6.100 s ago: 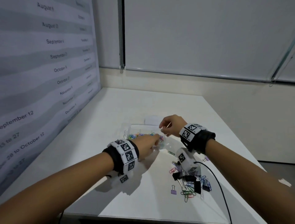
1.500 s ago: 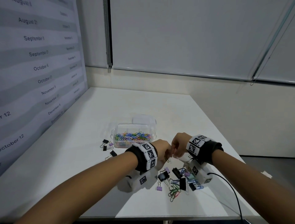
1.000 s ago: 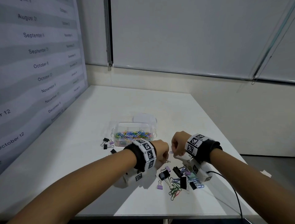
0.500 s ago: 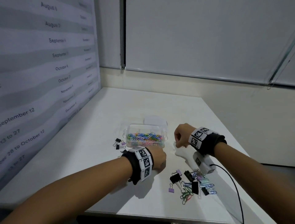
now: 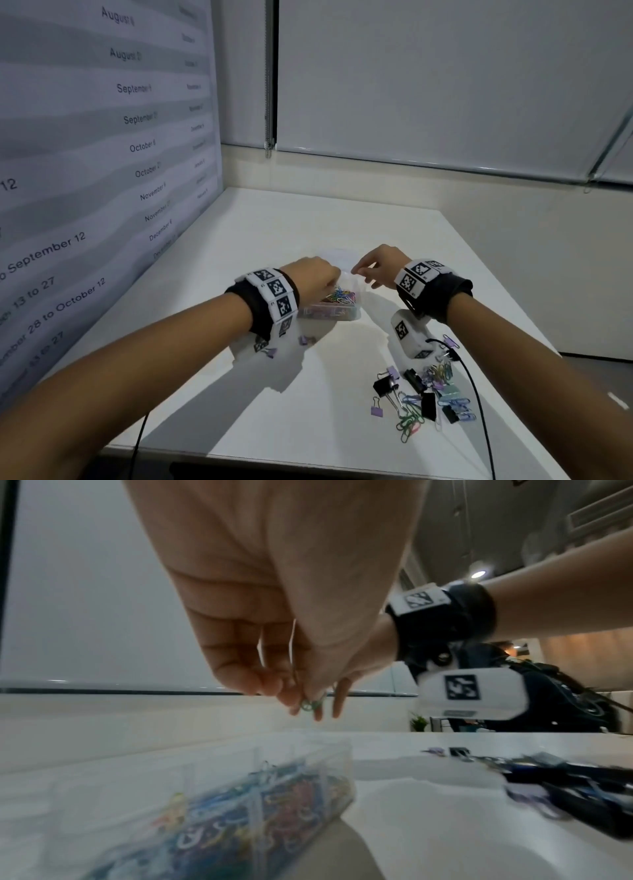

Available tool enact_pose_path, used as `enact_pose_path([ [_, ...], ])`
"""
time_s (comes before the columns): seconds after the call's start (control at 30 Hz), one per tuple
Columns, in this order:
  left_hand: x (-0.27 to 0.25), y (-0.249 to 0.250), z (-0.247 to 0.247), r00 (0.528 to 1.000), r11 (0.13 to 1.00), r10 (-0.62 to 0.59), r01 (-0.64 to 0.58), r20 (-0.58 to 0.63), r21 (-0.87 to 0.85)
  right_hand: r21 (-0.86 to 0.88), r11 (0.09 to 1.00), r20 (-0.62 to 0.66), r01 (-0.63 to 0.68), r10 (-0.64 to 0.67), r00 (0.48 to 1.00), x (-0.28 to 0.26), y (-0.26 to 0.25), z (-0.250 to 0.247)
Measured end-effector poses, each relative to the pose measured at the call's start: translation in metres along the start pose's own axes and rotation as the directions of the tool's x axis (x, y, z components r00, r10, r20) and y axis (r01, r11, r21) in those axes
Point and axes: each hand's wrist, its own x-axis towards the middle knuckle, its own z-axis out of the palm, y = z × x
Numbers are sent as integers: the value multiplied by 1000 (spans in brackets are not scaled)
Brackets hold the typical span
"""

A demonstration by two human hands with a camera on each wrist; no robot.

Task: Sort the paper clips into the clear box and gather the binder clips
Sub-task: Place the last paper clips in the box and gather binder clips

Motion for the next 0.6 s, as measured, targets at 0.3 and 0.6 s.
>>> enact_pose_path([
  [0.3, 21, -17, 13, 971, 977, -215, 214, 100, 21, -154, 983, 41, -100, 107, 993, -45, 66, -20],
  [0.6, 24, 35, 30, 1000, 980, -18, 18, 0, -196, -277, 957, 189, -91, 147, 971, -109, 107, -25],
])
